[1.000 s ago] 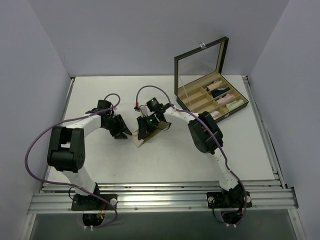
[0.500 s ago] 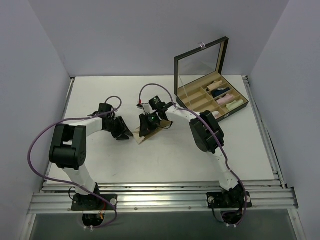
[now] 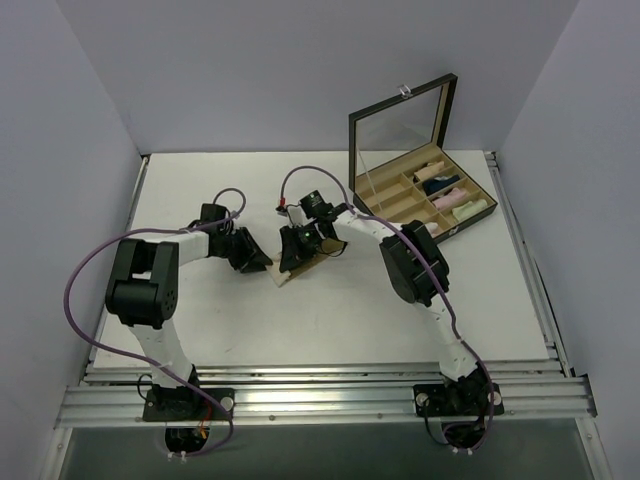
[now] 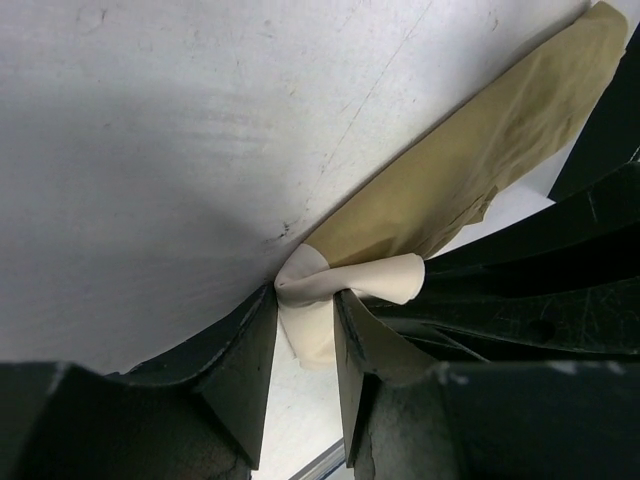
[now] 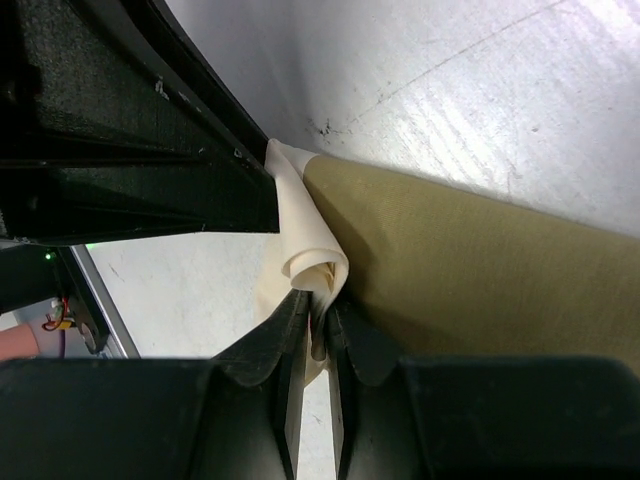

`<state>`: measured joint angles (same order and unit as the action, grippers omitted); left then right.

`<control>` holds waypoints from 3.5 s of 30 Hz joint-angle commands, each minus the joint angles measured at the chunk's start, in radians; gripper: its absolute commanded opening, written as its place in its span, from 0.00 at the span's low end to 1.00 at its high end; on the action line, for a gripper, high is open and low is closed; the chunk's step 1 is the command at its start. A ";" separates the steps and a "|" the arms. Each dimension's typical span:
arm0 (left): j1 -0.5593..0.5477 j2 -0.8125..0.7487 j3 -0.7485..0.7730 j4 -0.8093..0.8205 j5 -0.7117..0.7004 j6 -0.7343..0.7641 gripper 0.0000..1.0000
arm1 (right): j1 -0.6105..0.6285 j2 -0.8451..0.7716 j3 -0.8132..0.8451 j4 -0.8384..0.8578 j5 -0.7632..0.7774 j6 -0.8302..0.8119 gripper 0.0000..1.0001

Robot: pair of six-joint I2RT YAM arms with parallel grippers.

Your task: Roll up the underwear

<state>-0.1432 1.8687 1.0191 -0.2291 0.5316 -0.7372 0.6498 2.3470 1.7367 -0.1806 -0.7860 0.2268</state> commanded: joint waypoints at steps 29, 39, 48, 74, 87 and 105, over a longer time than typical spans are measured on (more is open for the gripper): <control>-0.047 0.155 0.082 -0.045 -0.070 0.018 0.36 | 0.002 -0.225 -0.063 0.004 0.353 0.019 0.22; -0.047 0.176 0.111 -0.081 -0.079 0.015 0.36 | 0.057 -0.216 -0.144 0.087 0.324 0.013 0.18; -0.047 0.185 0.124 -0.113 -0.085 0.018 0.36 | 0.079 -0.196 -0.203 0.061 0.444 -0.027 0.17; -0.068 0.241 0.127 -0.035 -0.125 0.009 0.36 | 0.067 -0.219 -0.293 0.096 0.433 -0.024 0.19; -0.133 0.173 0.148 -0.148 -0.203 -0.010 0.02 | 0.109 -0.359 -0.336 0.110 0.592 0.016 0.31; -0.154 0.093 0.119 -0.529 -0.262 -0.093 0.02 | 0.367 -0.483 -0.479 0.262 0.950 -0.078 0.42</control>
<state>-0.2890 1.9415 1.1904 -0.5732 0.4194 -0.8452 1.0000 1.8866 1.2541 0.0570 0.0669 0.1875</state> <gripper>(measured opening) 0.057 0.416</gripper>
